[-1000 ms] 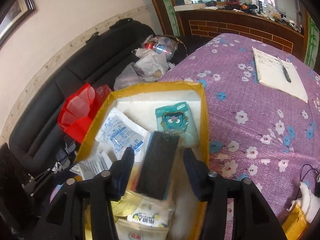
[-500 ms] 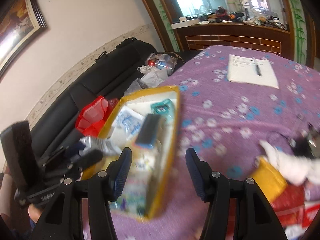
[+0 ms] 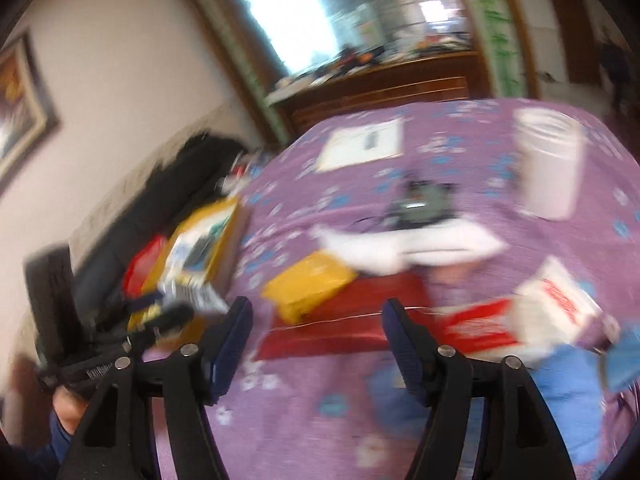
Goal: Organize soft objects
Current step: 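Move both open tools back over the table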
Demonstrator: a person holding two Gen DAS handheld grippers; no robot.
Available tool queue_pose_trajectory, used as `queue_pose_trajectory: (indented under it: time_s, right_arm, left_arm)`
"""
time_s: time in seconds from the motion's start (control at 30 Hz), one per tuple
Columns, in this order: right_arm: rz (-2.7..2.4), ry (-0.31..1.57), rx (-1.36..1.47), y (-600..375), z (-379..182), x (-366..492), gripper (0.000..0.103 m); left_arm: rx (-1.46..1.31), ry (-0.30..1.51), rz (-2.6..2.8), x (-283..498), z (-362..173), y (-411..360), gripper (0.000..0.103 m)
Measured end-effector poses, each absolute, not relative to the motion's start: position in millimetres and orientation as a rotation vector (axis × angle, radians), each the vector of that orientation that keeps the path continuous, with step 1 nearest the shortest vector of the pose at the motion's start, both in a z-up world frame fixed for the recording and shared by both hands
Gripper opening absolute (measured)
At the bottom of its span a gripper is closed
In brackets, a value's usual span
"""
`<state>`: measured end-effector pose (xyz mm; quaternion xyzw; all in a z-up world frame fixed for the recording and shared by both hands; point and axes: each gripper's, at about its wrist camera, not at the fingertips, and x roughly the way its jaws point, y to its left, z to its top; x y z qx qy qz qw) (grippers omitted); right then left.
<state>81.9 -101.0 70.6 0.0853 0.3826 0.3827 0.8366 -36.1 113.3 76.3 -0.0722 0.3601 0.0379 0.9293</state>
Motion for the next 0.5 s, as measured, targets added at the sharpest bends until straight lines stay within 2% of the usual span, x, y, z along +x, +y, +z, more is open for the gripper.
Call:
queue_pose_trajectory:
  time_s: [0.17, 0.23, 0.5]
  right_arm:
    - [0.764, 0.824, 0.37, -151, 66, 106, 0.073]
    - [0.79, 0.823, 0.427, -159, 70, 107, 0.073]
    - [0.826, 0.816, 0.428, -156, 74, 102, 0.074]
  left_arm:
    - [-0.097, 0.809, 0.052, 3, 66, 84, 0.072]
    - [-0.079, 0.809, 0.053, 14, 66, 77, 0.075]
    - [-0.054, 0.805, 0.069, 26, 64, 71, 0.076]
